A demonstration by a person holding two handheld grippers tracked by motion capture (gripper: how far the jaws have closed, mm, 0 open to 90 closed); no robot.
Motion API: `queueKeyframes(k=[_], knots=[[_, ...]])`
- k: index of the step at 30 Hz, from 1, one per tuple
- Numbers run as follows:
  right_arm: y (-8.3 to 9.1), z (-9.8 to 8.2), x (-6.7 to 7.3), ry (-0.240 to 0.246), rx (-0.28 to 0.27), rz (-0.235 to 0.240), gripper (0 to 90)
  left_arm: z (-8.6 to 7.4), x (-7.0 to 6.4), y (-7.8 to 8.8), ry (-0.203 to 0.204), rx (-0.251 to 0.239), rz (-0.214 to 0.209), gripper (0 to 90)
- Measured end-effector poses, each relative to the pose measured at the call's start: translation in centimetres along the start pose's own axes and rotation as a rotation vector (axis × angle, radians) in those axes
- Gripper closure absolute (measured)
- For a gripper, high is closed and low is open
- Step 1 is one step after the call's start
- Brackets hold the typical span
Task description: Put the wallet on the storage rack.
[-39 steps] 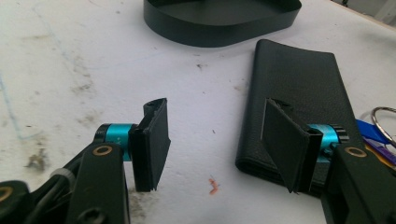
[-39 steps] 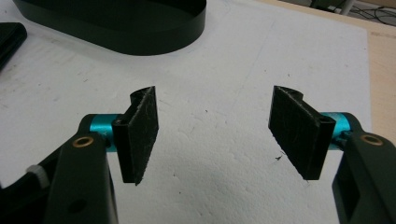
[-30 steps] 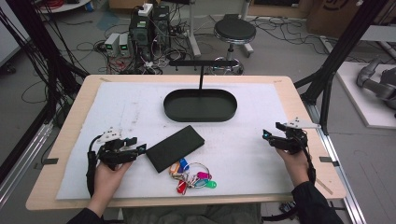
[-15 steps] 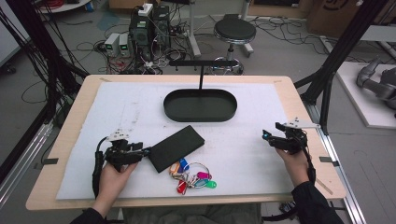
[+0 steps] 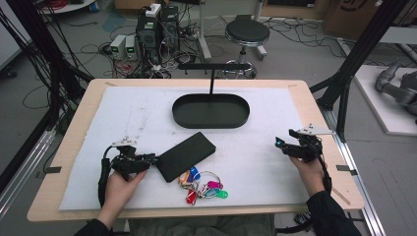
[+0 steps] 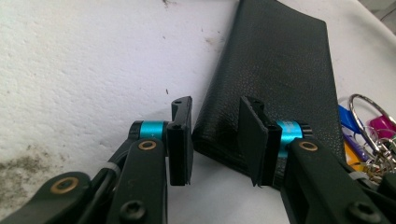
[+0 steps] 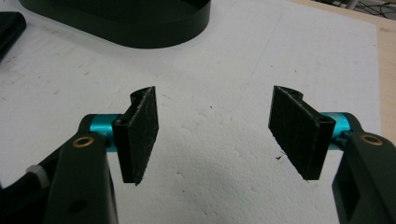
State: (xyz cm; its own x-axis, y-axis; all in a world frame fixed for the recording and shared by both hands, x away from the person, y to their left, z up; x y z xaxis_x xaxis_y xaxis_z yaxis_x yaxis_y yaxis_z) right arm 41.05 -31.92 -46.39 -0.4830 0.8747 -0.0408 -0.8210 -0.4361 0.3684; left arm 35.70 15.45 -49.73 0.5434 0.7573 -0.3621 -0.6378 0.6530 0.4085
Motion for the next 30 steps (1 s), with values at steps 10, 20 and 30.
queueKeyframes(k=[10,20,30], knots=[[0.0,0.2,-0.1,0.004,-0.009,-0.005,34.3,1.3,-0.4,0.6,-0.069,-0.110,-0.035,75.1],[0.3,0.6,0.3,0.011,-0.038,0.006,34.3,4.1,-2.7,1.4,-0.312,-0.253,-0.047,77.2],[-0.4,3.7,4.1,0.025,-0.163,0.169,34.2,5.2,-5.2,2.3,-0.524,-0.337,-0.122,77.4]])
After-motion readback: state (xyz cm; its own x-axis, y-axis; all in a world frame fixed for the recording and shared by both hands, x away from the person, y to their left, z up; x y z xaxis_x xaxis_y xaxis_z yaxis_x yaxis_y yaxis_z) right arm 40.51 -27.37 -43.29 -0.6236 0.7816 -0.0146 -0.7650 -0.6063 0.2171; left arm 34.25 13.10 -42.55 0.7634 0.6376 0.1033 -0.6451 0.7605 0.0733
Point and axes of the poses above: each handheld gripper's, and its own axes: y roughly backward along the jaws, z roughly out of its top, x roughly to its left, the point moved 8 cm from there along -y, roughly forward along the jaws, and after that the axes turned 11 degrees about -x, right-handed, at the moved point
